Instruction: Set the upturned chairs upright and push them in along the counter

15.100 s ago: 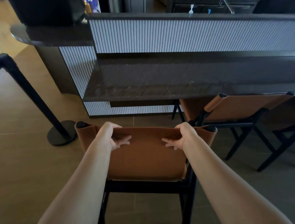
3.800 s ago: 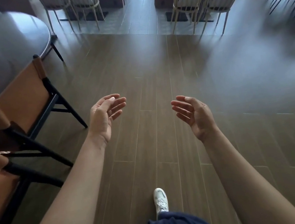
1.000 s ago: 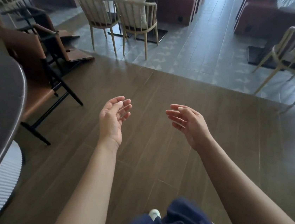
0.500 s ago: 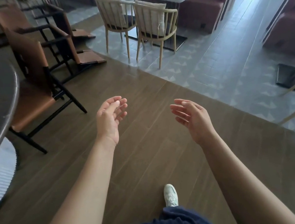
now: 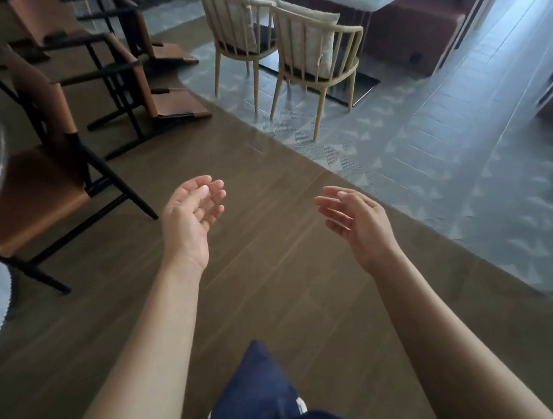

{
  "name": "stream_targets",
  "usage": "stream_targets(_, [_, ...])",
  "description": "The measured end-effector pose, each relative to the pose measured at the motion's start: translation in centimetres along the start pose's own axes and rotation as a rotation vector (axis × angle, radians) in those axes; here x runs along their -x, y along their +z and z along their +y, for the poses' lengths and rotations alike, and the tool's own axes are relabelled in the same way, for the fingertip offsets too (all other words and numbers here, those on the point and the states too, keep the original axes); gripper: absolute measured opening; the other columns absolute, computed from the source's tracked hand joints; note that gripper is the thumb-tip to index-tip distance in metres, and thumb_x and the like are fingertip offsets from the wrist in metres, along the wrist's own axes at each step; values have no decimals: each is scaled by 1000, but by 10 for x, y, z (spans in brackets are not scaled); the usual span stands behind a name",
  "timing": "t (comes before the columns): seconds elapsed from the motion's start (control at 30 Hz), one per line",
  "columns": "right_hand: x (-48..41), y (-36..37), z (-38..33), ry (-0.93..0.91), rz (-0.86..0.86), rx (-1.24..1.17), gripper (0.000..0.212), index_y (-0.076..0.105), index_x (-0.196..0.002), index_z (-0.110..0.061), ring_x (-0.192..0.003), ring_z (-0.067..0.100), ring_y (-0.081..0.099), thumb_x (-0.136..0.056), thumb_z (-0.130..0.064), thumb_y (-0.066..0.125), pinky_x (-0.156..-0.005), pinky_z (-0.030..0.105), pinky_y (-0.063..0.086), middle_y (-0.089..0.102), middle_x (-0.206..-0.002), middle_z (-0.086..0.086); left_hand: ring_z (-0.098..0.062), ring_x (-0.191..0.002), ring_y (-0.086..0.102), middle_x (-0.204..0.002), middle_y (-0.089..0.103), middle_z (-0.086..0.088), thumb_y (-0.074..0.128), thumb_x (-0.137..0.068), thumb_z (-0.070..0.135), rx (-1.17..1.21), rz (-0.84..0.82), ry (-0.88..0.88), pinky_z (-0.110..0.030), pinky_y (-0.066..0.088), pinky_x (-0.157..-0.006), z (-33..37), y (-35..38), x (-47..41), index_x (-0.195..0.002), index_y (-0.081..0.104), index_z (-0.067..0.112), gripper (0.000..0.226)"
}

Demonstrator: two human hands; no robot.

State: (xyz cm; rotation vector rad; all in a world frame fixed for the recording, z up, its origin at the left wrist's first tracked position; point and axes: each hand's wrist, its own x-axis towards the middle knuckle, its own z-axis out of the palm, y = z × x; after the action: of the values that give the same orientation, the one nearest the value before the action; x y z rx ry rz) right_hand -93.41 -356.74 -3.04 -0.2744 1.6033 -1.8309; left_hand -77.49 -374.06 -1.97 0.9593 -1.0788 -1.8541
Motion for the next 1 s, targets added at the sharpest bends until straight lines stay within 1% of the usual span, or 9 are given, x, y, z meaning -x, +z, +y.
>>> stream_targets(0.2, [-90,8,-15,-1,-23,-14,24,72,-103,-17,-98,18,68,-98,-16,48,-85,33,48,75,-103,7,-22,-95,68,-103,71,-11,47,-93,4,-22,-6,8,-36,50,-90,-6,34,-78,-98,63,14,20])
stream_targets(0.43, [-215,41,-48,6,-59,-27,24,71,-107,-13,-96,18,69,-97,-18,50,-84,32,49,75,-103,6,-23,-94,69,-100,72,-11,48,-93,5,-26,16,17,-34,50,-87,7,72,-194,-97,63,14,18])
stream_targets(0.6, [-290,59,-71,3,-58,-59,23,72,-102,-14,-95,18,68,-99,-17,49,-83,32,49,76,-98,5,-24,-95,69,-100,73,-11,49,-92,5,-40,-5,18,-35,50,-87,19,106,-271,-96,64,14,18])
stream_targets(0.7, [-326,65,-79,-4,-58,-44,24,72,-100,-16,-96,18,69,-99,-17,48,-84,32,49,76,-100,5,-25,-96,68,-102,72,-12,49,-92,5,-53,-12,27,-35,50,-88,23,124,-306,-96,64,14,18])
stream_targets(0.9, [-415,73,-98,5,-61,-40,23,72,-102,-17,-104,22,68,-99,-19,49,-92,38,49,75,-106,7,-25,-98,69,-104,73,-13,49,-93,5,-68,14,14,-38,49,-93,21,155,-381,-103,66,12,21])
stream_targets(1.0, [-463,77,-104,14,-83,-33,23,72,-103,-16,-104,23,68,-99,-20,49,-94,39,49,75,-106,8,-25,-99,69,-105,73,-12,48,-92,5,-64,54,14,-38,49,-95,19,171,-419,-107,66,12,24])
